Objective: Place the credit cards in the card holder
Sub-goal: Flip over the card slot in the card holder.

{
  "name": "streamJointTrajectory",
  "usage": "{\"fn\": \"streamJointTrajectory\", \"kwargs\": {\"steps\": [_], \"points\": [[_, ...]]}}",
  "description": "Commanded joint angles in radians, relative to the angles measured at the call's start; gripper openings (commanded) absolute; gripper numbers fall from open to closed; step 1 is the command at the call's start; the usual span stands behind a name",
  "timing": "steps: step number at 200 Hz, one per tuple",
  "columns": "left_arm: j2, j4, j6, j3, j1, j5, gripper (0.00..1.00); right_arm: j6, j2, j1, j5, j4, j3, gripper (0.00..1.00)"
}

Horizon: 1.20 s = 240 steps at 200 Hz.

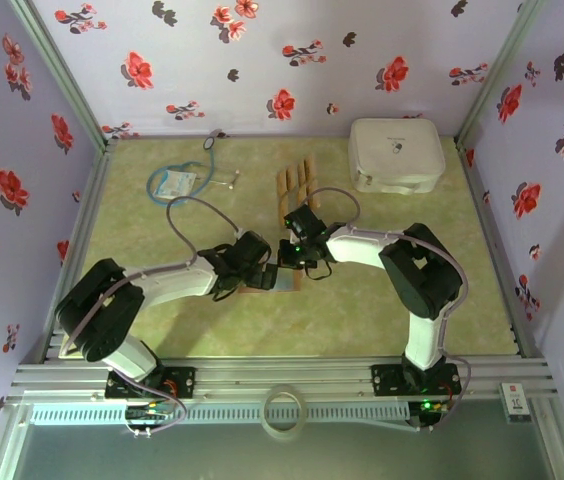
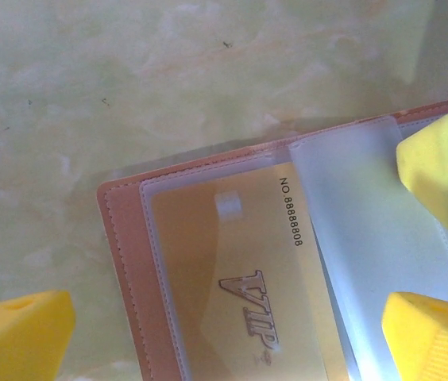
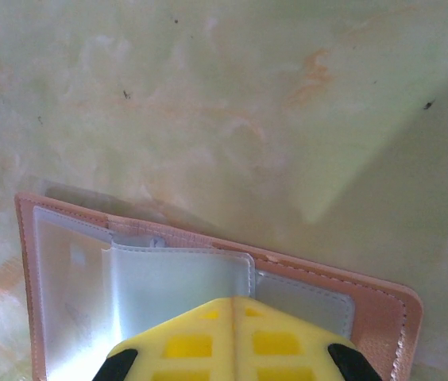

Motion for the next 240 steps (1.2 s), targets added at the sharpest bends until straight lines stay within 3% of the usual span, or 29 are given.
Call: {"fn": "streamJointTrajectory", "kwargs": {"steps": [1, 59, 87, 108, 240], "points": [[0.025, 0.020, 0.022, -0.014, -0.010, -0.005, 1.00, 0.018, 0.011, 0.007, -0.009, 0.013, -0.008, 0.00], [0.059, 0.012, 0.016, -0.046, -0.019, -0.029, 1.00, 0.013, -0.021, 0.005, -0.001, -0.007, 0.000, 0.00], [0.054, 0.017, 0.006, -0.064, -0.020, -0.029, 1.00, 0.021, -0.072, -0.008, 0.024, -0.011, -0.021, 0.26], [0.051, 0.020, 0.003, -0.071, -0.021, -0.030, 1.00, 0.030, -0.087, -0.015, 0.028, -0.002, -0.039, 0.33], [0.010, 0.005, 0.013, -0.063, -0.022, -0.036, 1.00, 0.128, -0.018, -0.004, -0.092, 0.144, -0.064, 0.36]]}}
